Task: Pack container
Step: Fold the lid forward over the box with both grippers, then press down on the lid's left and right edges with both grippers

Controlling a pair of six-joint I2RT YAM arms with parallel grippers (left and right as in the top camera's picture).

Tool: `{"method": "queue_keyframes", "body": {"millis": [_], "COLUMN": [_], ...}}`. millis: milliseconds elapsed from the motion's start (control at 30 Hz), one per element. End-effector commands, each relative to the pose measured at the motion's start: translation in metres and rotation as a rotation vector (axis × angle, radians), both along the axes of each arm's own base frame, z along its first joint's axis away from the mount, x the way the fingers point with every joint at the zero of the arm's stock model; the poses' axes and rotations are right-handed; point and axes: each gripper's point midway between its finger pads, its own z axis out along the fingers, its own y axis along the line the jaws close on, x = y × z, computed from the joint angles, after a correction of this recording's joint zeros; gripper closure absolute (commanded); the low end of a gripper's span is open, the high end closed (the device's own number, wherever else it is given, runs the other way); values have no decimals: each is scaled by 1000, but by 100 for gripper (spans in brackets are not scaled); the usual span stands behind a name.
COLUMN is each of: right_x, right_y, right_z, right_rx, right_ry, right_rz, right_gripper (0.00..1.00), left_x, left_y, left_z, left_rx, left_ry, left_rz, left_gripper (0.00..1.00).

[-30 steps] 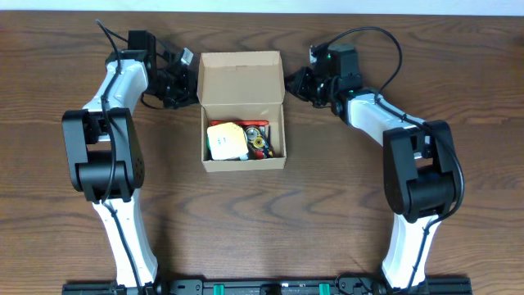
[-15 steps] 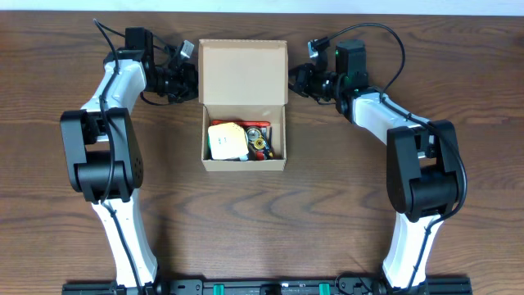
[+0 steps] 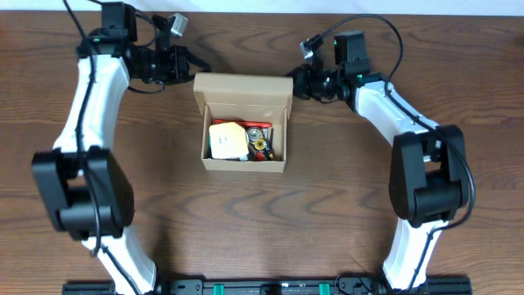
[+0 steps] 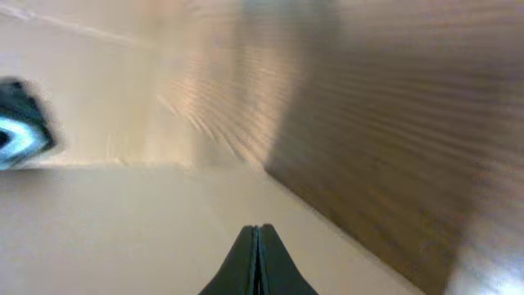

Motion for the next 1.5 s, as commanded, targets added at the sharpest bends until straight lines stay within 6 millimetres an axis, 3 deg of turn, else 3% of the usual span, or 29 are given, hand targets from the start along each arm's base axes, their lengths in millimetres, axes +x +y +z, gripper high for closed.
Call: {"method": "queue_keyframes", "body": {"millis": [0, 300, 433, 567, 733, 933, 1100, 1267, 1333, 1467], "right_x": [-5, -53, -73, -96, -123, -147, -155, -152, -148, -139], "right_y": [1, -25, -20, -3, 10, 8, 4, 5, 7, 11], "right_z": [40, 78, 84, 62, 22, -14, -30, -30, -23, 11], "right_rx": [-142, -425, -476, -497, -533, -590, -596, -591, -581, -543], "right_ry": [-221, -253, -256, -196, -115, -40, -3, -14, -20, -80], "right_rz": [63, 27, 54, 130, 203, 229, 215, 211, 194, 166], "right_gripper": [98, 99, 99, 99, 99, 99, 98, 99, 99, 99], "left_x": [-15, -84, -102, -115, -132, -146, -156, -158, -158, -158], "left_y": [4, 11, 14, 3, -7, -7, -6, -5, -5, -2], "left_z": [4, 21, 21, 5, -41, -78, -94, -97, -96, -76], "left_rx": [123, 304, 388, 386, 386, 382, 381, 380, 379, 384], "left_ry": [-70, 5, 39, 91, 178, 251, 292, 315, 320, 287], "left_rz": [-62, -149, -161, -205, -233, -222, -220, -206, -194, -171], "left_gripper": [94, 94, 94, 94, 94, 94, 94, 94, 94, 95]}}
